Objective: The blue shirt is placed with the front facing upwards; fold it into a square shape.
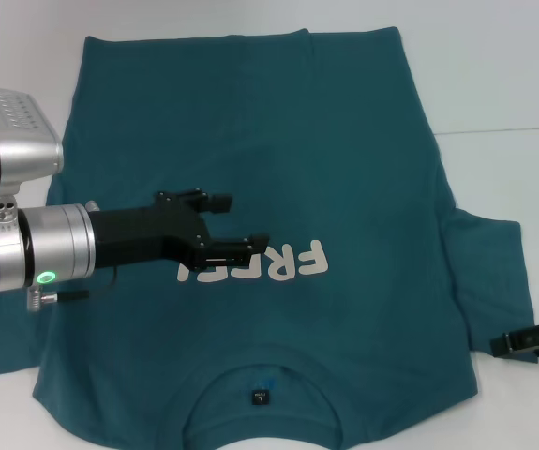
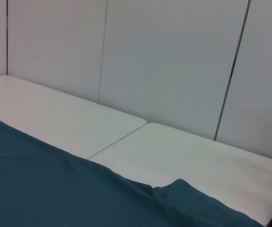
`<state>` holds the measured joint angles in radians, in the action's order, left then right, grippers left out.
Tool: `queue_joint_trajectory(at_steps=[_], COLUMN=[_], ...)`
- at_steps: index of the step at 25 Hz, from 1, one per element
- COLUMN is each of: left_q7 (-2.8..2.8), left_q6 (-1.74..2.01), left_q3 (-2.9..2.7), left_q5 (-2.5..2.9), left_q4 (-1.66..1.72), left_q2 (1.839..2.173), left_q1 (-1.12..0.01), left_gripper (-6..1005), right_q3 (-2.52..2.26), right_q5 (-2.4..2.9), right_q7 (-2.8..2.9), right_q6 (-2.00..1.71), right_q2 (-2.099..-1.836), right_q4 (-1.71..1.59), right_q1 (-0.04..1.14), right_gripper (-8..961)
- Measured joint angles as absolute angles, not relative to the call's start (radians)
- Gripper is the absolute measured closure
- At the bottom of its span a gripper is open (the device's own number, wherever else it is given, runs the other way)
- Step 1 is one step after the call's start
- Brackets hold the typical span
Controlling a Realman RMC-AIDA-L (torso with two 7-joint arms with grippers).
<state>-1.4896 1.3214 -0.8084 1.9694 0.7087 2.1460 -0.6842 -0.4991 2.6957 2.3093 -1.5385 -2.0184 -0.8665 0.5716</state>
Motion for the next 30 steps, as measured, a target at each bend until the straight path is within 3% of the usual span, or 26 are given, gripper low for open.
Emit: queue_joint_trajectory(at_steps=[16,22,27,30], left_q7=[-1.487,-1.479,-1.475,-1.471], left_q6=[1.312,1.311,1.309,1.303], left_q3=[-0.810,-0.806,-0.805,-0.805], left_q5=[1.970,1.968,1.965,1.964], left_q4=[0.706,0.696,0.694,0.694], left_q2=[2.146,2.144,2.143,2.143], left_q1=[-0.684,-0.684,-0.684,-0.684], left_gripper=[125,124,125,124], right_q3=[-0.502,-0.503,-0.504,-0.510], right_q5=[2.649,2.654,2.654,2.655], right_q7=[2.308,2.316,2.328,2.334], right_q6=[-1.489,-1.476,-1.476,-1.476], right_q2=[-2.021,-2.018,-2.016,-2.014], right_q4=[-0.817,-0.803,-0.803,-0.803], right_q1=[0.579,0.581,0.580,0.580], right_gripper=[64,240,486,515])
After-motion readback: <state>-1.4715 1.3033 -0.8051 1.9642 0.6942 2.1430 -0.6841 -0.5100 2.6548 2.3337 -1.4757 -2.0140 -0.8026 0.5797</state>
